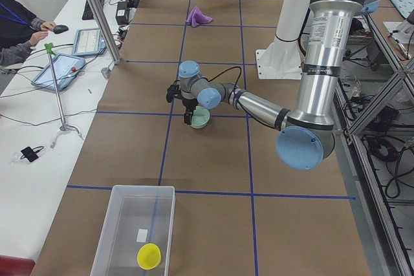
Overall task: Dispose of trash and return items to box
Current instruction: 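Reach the left gripper to the pale green cup and grasp it, then carry the green cup into the clear box and release it, then reach the right gripper down to the purple cloth and grasp it, then lift the purple cloth and lower it into the pink tray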
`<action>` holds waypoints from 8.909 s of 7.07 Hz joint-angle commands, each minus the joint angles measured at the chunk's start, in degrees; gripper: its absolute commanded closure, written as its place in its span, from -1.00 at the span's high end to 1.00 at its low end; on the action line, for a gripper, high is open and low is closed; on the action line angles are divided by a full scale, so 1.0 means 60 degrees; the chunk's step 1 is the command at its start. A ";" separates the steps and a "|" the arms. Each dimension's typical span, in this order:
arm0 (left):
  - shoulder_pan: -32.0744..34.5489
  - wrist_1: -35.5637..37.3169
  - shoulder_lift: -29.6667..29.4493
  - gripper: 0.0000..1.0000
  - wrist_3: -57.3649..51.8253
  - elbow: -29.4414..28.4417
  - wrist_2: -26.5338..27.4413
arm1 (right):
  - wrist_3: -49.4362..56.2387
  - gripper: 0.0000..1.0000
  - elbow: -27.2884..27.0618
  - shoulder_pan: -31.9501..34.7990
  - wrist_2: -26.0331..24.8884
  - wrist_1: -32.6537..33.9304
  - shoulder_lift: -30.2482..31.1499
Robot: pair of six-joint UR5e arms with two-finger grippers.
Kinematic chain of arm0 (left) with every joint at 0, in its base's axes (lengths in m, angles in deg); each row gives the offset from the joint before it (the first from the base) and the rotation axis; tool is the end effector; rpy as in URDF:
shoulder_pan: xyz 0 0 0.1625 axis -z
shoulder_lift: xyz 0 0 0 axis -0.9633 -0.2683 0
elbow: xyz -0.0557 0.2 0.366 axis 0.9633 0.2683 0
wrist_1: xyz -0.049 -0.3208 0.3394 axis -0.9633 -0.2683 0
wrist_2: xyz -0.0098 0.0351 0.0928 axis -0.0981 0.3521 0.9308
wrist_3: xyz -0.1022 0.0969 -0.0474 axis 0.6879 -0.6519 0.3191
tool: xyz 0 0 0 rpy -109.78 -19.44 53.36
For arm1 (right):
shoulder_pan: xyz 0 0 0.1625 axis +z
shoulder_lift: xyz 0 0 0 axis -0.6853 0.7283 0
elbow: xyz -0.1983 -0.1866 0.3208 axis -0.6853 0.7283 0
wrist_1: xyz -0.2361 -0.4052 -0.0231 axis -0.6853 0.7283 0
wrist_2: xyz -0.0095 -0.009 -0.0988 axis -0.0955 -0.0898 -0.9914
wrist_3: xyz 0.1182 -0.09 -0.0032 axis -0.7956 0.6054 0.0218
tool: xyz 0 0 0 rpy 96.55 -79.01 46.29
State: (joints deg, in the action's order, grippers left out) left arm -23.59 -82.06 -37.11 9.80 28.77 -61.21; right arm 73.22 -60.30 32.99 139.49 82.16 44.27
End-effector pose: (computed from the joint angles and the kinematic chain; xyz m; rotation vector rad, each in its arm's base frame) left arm 0.3625 -0.5315 0.4902 0.1256 0.8120 0.1442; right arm -0.0878 -0.5184 0.5172 0.1039 -0.7370 -0.1072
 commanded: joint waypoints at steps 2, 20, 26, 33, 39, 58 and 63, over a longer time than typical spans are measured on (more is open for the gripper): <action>-0.0111 -0.1006 -0.0076 -0.06 0.0018 -0.0778 -0.0038 | -0.0026 1.00 -0.0003 -0.0037 -0.0005 0.0000 0.0001; 0.7434 -0.0277 -0.2566 -1.00 -0.9656 -0.8403 -0.2925 | -0.0041 1.00 0.0011 -0.0110 -0.0064 0.0000 -0.0160; 0.5780 -0.4167 -0.2669 -1.00 -0.7527 -1.0752 -0.1507 | -0.0041 1.00 0.0011 -0.0110 -0.0064 0.0000 -0.0190; 0.7341 -0.2833 -0.2639 0.97 -0.8125 -0.9415 -0.2613 | -0.0377 1.00 -0.0062 -0.0125 -0.0035 0.0000 -0.0351; 0.7053 0.5117 0.1159 0.98 -0.6881 0.1613 -0.1826 | -0.1106 1.00 -0.0076 -0.0343 -0.0035 0.0000 -0.0555; 0.6730 0.5058 0.1243 0.98 -0.6881 0.1785 -0.1797 | -0.4582 -1.00 0.1873 -0.3787 -0.1880 -0.2139 -0.2372; 0.6730 0.5029 0.1243 0.98 -0.6895 0.1712 -0.1797 | -0.1698 -1.00 0.0031 -0.0865 -0.0607 0.1190 -0.1995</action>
State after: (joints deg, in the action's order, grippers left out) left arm 16.75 -51.79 -29.65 -31.54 39.24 -71.93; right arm 53.44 -56.72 21.88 134.40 81.94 30.62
